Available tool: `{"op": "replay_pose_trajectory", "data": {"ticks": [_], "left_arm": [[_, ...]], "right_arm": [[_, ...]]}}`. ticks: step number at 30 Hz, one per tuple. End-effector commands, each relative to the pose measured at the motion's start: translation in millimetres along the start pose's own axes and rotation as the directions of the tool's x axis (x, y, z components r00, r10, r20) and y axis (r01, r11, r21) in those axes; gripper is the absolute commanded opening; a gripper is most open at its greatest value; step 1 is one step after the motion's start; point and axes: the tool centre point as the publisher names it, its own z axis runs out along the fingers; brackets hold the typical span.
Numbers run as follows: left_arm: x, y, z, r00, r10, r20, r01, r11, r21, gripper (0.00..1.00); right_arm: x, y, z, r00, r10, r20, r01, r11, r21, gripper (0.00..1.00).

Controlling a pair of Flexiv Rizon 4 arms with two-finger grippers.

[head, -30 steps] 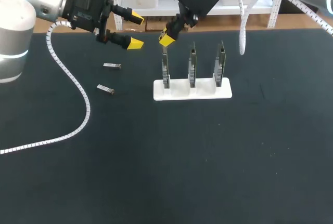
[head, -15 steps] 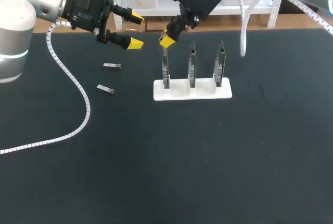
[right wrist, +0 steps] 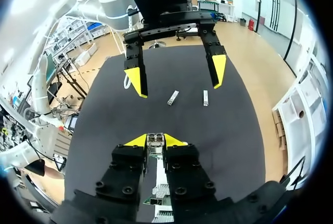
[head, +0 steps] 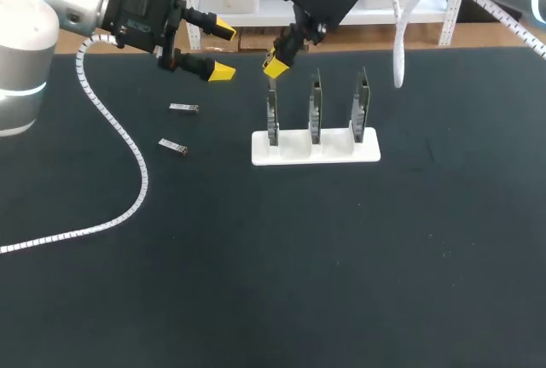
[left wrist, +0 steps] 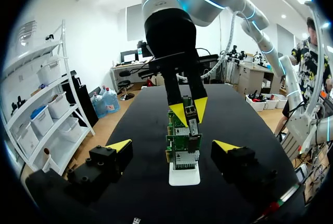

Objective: Pick up the optical module with the left hand, and insert it into the network port with the right hand.

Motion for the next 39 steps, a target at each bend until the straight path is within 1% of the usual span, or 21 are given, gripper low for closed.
{"op": "replay_pose_trajectory", "data": {"ticks": [1, 6, 9, 14, 25, 32, 39], "left_arm": [[-0.5, 0.6, 0.3, 1.0, -0.001, -0.004, 0.001, 1.0, 0.001, 1.0], [-0.5, 0.6, 0.3, 1.0, -0.001, -0.004, 0.001, 1.0, 0.001, 1.0], [-0.5, 0.6, 0.3, 1.0, -0.001, -0.004, 0.001, 1.0, 0.001, 1.0], [-0.5, 0.6, 0.3, 1.0, -0.001, -0.004, 0.001, 1.0, 0.001, 1.0], [-0.5, 0.6, 0.3, 1.0, -0.001, -0.004, 0.001, 1.0, 0.001, 1.0], [-0.5, 0.6, 0.3, 1.0, -0.001, -0.004, 0.001, 1.0, 0.001, 1.0], [-0.5, 0.6, 0.3, 1.0, -0.001, -0.004, 0.001, 1.0, 0.001, 1.0]], "right_arm": [[0.8, -3.2, 1.9, 1.0, -0.007, -0.014, 0.007, 1.0, -0.005, 0.0], [-6.9, -3.2, -5.4, 0.998, -0.055, -0.022, 0.055, 0.998, 0.016, 0.0], [-10.1, -1.8, -9.2, 0.997, -0.074, -0.009, 0.074, 0.997, 0.031, 0.0], [-8.4, -1.2, -8.5, 0.998, -0.065, -0.015, 0.065, 0.998, 0.024, 0.0], [-3.1, -3.2, -2.2, 0.999, -0.043, 0.001, 0.043, 0.999, 0.002, 0.0], [-8.4, -1.3, -2.5, 0.999, -0.052, 0.0, 0.052, 0.999, 0.005, 0.0], [-2.4, -2.6, 4.7, 0.999, -0.033, 0.004, 0.033, 0.999, -0.009, 0.0]]}}
